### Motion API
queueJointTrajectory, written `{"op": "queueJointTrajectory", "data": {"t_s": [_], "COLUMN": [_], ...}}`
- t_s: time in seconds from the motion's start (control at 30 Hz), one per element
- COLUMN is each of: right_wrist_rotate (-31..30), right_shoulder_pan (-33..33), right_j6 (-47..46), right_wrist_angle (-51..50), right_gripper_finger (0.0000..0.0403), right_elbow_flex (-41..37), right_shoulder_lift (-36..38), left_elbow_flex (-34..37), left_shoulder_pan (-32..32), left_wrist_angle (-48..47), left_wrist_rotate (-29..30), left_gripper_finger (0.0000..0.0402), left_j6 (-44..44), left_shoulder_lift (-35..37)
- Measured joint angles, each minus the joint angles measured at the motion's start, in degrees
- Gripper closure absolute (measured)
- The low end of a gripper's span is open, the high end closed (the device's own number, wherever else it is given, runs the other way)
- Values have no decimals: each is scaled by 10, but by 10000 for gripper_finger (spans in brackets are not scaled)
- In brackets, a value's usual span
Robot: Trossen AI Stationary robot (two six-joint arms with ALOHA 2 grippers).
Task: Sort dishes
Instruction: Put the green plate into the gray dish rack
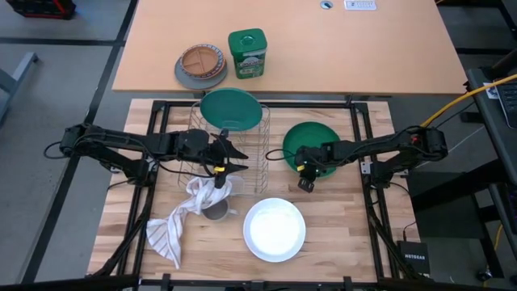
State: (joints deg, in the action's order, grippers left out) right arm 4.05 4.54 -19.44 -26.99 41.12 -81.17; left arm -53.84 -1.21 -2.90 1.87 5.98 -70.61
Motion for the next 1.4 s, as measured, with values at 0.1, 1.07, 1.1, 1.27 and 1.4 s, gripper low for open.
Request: {"op": "queueJointTrajectory", "data": {"t_s": [0.1,1.07,1.1,1.27,1.4], "right_wrist_rotate": [10,81,83,91,89], "right_shoulder_pan": [0,0,0,0,0], "right_j6": [0,-13,-14,-19,-29], "right_wrist_angle": [-1,4,5,3,3], "right_gripper_finger": [333,392,395,397,395], "right_elbow_flex": [0,2,2,2,2], "right_shoulder_lift": [0,0,1,1,1], "left_elbow_flex": [0,0,0,0,0], "left_shoulder_pan": [0,0,0,0,0], "left_wrist_angle": [0,1,1,1,1], "left_wrist_rotate": [0,0,0,0,0], "left_gripper_finger": [249,249,249,249,249], "left_j6": [0,0,0,0,0], "left_shoulder_lift": [0,0,0,0,0]}}
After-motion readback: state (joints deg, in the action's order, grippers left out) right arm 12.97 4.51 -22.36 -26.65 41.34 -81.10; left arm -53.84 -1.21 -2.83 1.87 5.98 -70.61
